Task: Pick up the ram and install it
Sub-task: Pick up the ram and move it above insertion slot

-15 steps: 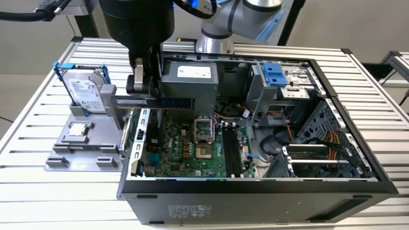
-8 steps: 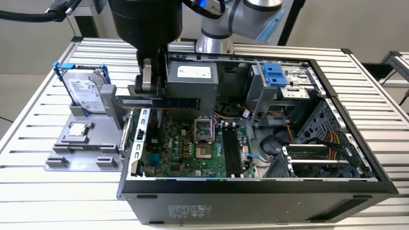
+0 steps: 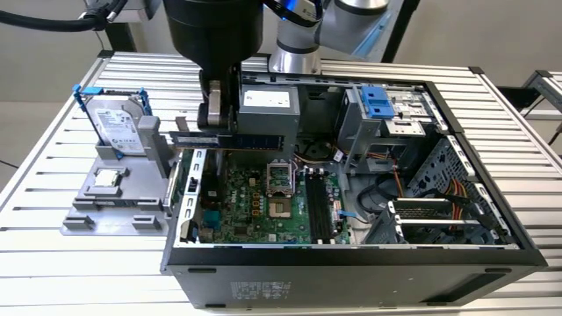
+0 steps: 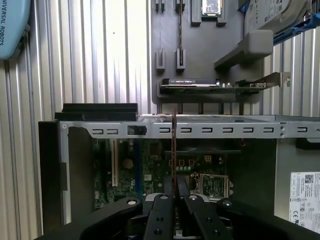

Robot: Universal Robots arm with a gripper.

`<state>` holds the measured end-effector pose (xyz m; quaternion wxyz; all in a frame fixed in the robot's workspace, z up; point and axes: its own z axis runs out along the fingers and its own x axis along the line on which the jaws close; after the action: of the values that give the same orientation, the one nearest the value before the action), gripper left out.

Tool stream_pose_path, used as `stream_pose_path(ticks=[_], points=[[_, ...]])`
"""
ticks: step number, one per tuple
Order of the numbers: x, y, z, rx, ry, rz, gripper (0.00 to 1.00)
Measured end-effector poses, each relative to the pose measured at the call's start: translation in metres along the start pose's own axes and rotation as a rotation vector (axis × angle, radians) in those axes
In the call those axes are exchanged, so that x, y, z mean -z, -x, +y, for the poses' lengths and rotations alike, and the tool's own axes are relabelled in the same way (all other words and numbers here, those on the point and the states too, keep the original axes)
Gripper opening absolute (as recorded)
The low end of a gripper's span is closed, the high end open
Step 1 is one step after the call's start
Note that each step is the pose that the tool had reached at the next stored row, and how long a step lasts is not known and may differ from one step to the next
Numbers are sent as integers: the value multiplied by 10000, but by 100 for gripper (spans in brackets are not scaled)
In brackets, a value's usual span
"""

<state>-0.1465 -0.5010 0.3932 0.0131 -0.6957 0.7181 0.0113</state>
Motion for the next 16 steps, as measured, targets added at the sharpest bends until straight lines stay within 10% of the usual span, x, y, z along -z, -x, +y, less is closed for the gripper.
stream_pose_path(ticks=[16], points=[[-1, 6, -199, 3, 4, 0, 0]])
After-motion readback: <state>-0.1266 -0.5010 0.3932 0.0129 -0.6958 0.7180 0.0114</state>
